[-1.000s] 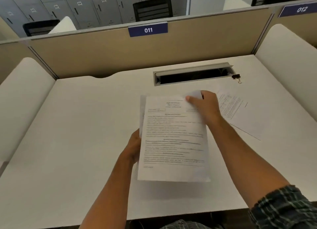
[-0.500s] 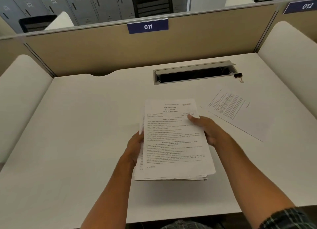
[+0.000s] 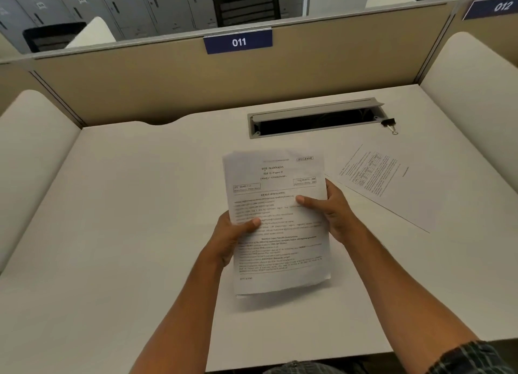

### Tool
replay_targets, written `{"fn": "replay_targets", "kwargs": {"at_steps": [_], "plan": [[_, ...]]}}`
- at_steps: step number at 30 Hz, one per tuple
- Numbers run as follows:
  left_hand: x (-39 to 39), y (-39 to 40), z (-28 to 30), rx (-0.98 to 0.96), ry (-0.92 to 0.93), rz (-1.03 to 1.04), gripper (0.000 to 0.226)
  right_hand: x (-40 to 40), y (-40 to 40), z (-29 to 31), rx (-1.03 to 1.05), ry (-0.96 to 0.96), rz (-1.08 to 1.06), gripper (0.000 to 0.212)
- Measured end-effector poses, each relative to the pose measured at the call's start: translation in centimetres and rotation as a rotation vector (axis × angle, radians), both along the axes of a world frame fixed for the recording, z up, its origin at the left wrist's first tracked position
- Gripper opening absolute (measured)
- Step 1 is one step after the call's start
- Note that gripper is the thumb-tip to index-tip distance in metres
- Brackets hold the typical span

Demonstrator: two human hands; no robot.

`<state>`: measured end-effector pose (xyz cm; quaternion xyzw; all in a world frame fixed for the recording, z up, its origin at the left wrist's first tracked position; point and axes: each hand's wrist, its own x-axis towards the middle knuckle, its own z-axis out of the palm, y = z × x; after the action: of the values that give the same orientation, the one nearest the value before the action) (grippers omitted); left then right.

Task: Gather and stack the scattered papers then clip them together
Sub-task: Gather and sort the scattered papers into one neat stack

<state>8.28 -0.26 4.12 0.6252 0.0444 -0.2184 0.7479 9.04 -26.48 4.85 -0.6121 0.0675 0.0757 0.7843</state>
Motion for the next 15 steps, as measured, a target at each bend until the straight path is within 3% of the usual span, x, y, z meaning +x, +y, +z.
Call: {"fn": "replay_targets", "kwargs": {"at_steps": [6,8,12,15], "plan": [[1.1,0.3,1.6,-0.024,-0.218,0.003,0.056,-0.3,-0.4,2.5,-0.065,-0.240,0.075,0.042],[1.2,0.7,1.8,-0.006,-0.262,-0.046,0.061,-0.3,-0.4,2.7,-0.067,-0.301,0.115,0.047],[0.8,0.7,0.4,0.082,-0.266,-0.100,0.062,-0.6,-0.4,1.0,-0.125,-0.234,0.166,0.058],[0.8,0.2,-0.2,0.144,-0.249,0.008,0.047,0.0,-1.5,-0.2,-0.157,-0.167,0.165,0.035]]}}
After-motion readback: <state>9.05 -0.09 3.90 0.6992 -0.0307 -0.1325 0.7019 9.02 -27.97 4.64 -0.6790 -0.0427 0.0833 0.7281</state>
